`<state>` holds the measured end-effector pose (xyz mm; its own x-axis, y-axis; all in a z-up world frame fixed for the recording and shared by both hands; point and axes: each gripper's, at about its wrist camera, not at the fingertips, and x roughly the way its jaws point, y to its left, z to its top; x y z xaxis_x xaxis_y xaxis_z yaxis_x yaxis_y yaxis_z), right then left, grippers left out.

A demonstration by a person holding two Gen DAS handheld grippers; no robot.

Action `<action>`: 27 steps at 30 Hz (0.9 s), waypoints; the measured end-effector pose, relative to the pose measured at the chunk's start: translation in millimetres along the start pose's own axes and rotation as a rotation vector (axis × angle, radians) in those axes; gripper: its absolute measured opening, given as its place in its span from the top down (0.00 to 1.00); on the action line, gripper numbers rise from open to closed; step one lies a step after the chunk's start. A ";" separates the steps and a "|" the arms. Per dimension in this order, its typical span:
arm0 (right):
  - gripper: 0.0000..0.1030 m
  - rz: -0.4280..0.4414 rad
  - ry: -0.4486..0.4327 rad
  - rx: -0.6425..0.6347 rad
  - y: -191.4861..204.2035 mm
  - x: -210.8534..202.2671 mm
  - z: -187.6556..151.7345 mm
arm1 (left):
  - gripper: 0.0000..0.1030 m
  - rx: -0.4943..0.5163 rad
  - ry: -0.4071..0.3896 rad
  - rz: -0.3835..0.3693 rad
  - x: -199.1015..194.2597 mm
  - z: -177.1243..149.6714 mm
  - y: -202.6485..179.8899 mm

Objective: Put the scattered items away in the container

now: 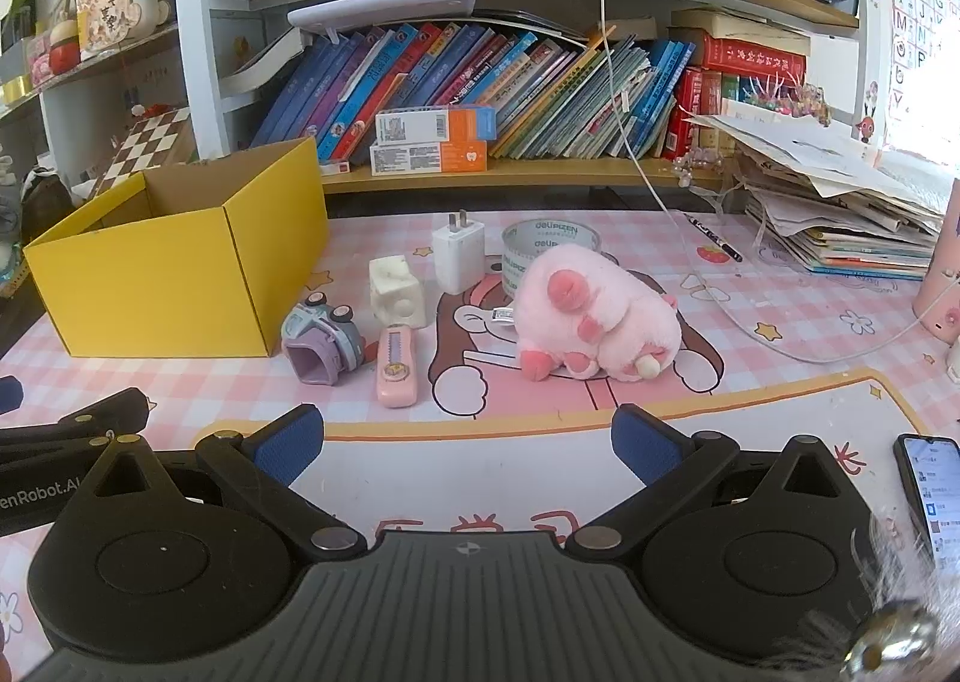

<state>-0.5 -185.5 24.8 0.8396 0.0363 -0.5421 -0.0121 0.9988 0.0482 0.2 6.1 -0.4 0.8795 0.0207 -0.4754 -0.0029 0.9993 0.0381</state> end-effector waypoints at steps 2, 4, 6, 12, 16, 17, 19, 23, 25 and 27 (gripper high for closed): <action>0.00 0.000 0.000 -0.001 0.5 0.5 0.4 | 0.00 0.000 -0.001 0.000 0.1 -0.6 -0.1; 0.00 0.000 0.000 -0.001 0.6 0.7 0.0 | 0.00 -0.001 -0.003 0.000 0.0 -0.7 0.3; 0.00 0.000 -0.001 0.000 0.4 0.8 -0.4 | 0.00 -0.001 -0.005 0.001 -0.7 -0.3 0.2; 0.00 0.003 0.000 0.001 0.0 1.6 0.1 | 0.00 -0.002 -0.007 0.004 -0.8 0.2 0.7; 0.00 0.004 -0.001 0.000 -0.5 2.2 0.1 | 0.00 0.002 -0.011 0.001 -1.2 0.5 2.1; 0.00 0.004 -0.001 0.000 -0.6 2.3 0.2 | 0.00 0.004 -0.012 0.000 -1.4 0.7 2.0; 0.00 0.004 -0.002 0.002 -1.0 2.7 0.5 | 0.00 0.006 -0.015 -0.003 -2.0 1.5 1.9; 0.00 0.005 -0.001 0.003 -0.7 3.4 0.7 | 0.00 0.010 -0.022 -0.012 -3.3 3.2 1.6; 0.00 0.006 -0.001 0.002 -0.8 3.7 1.0 | 0.00 0.012 -0.027 -0.018 -3.7 3.9 0.8; 0.00 0.009 -0.002 -0.001 -0.8 4.0 1.5 | 0.00 0.017 -0.031 -0.025 -3.8 4.5 0.4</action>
<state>3.7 -186.2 23.8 0.8405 0.0454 -0.5399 -0.0201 0.9984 0.0527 -1.0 6.2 5.4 0.8936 -0.0056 -0.4488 0.0270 0.9988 0.0413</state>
